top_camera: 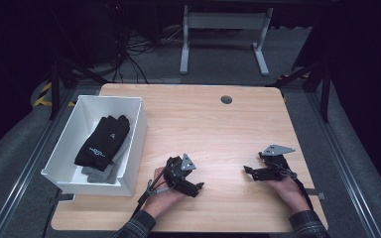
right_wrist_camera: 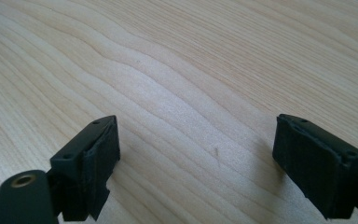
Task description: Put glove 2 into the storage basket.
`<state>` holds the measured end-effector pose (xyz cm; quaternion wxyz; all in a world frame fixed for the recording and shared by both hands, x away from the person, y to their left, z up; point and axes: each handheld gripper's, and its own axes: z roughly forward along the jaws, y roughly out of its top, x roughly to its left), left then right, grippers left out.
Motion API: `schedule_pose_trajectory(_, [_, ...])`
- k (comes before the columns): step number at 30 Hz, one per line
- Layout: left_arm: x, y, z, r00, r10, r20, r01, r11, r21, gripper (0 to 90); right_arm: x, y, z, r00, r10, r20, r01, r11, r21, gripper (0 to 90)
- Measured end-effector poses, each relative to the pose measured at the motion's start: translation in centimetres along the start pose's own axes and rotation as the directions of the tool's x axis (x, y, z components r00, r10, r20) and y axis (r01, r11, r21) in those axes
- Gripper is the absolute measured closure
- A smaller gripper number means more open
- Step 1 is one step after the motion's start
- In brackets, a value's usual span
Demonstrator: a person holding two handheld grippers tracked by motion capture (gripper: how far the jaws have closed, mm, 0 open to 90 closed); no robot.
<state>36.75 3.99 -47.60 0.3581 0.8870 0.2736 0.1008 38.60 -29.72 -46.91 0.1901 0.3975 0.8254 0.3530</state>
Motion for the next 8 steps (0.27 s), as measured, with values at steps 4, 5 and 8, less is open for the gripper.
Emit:
schedule_pose_trajectory(4, [0.0, 0.0, 0.0, 1.0, 0.001, 0.001, -0.001, 1.0, 0.001, 4.4, 0.01, 0.0, 0.0, 1.0, 0.001, 0.001, -0.001, 1.0, 0.0, 15.2])
schedule_pose_trajectory(5, [0.0, 0.0, 0.02, 1.0, 0.001, 0.001, -0.001, 1.0, -0.002, 4.4, -0.01, 0.0, -0.01, 1.0, -0.001, 0.0, 0.001, 1.0, 0.001, 15.2])
schedule_pose_trajectory(8, [0.01, 0.0, 0.01, 1.0, 0.003, 0.002, -0.003, 1.0, 0.0, 4.3, 0.0, 0.0, 0.0, 1.0, 0.0, 0.0, 0.0, 1.0, 0.0, 15.2])
